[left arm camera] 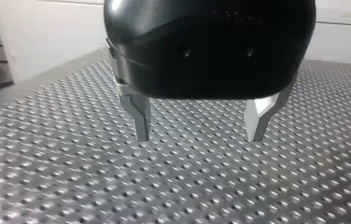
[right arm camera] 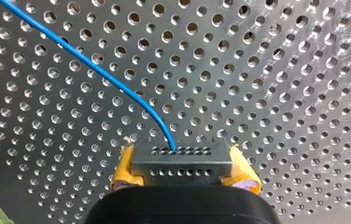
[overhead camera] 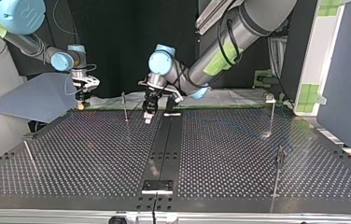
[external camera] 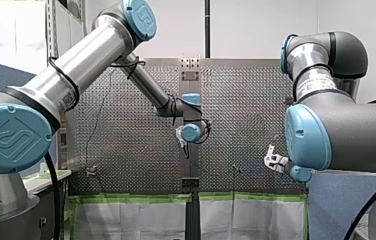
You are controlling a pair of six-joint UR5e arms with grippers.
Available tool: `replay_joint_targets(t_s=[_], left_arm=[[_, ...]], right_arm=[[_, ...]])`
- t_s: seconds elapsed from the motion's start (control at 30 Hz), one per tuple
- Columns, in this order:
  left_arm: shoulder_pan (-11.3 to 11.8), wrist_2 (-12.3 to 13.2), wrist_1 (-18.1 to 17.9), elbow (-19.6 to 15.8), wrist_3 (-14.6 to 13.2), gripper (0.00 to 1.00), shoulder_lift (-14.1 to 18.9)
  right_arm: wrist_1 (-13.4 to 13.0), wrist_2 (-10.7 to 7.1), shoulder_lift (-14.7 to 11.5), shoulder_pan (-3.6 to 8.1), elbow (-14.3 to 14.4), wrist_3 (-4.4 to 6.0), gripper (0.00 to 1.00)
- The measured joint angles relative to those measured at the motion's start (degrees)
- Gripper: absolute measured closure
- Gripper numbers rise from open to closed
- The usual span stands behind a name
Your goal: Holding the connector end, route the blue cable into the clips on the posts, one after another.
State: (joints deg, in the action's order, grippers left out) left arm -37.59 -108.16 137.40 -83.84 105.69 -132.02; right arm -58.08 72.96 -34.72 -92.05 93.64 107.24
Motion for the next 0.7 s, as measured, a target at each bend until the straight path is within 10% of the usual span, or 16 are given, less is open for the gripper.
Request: replay_joint_targets(t_s=[0.37, 0.7], left_arm=[[0.61, -1.62, -5.13, -5.65, -0.72, 0.00, 5.65], [0.30, -4.82, -1.51, -10.75, -2.24, 0.00, 10.75]], right_arm=[[0.40, 0.00, -0.02, -0.10, -0.07, 0.01, 1.00], [0.24, 0.00, -0.01, -0.30, -0.07, 0.00, 1.00]])
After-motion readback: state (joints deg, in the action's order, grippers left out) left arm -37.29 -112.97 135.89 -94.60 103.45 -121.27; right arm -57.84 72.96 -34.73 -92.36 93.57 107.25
